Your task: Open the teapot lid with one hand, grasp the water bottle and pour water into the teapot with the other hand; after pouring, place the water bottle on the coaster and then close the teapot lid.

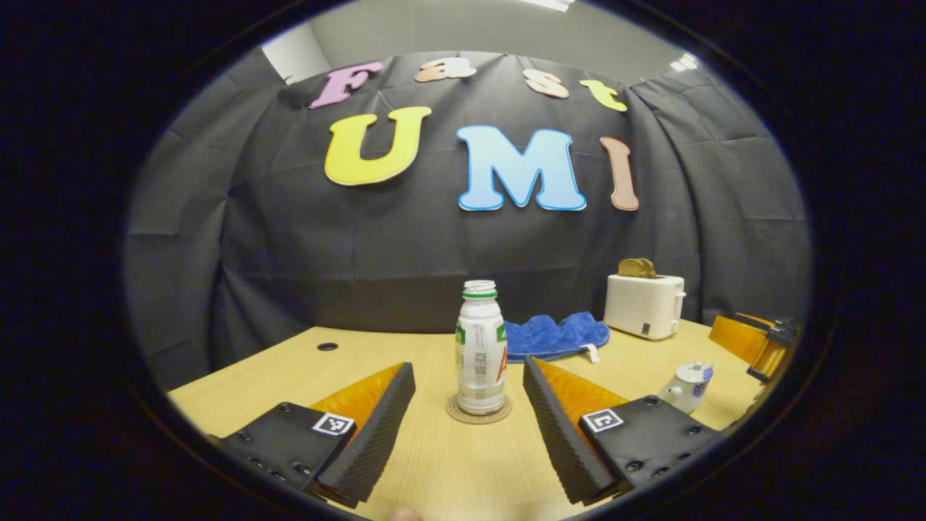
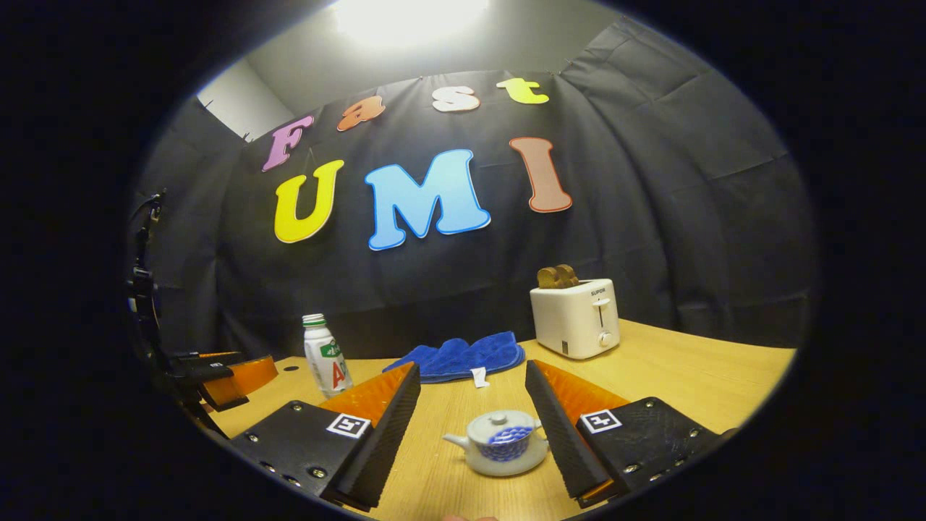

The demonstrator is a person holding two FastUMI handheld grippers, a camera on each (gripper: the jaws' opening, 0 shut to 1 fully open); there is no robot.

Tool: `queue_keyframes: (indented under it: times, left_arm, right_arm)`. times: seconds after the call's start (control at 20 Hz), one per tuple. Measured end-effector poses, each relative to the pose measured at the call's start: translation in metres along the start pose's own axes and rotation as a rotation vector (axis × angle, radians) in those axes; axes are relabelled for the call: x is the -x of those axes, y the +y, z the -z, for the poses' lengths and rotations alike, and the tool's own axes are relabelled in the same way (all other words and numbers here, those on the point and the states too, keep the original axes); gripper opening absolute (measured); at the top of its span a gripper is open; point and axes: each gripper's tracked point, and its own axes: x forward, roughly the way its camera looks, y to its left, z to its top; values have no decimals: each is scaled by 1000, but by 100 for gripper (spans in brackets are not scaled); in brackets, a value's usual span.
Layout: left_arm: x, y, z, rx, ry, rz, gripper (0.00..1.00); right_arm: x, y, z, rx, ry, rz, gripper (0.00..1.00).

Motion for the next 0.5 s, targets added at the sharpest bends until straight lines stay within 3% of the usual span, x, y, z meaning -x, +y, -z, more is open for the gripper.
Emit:
queue_keyframes:
  times: [0.5]
  left_arm:
    - [56, -35, 26, -11, -20, 7, 100]
  right_arm:
    - [38, 25, 24, 123, 33, -8, 90]
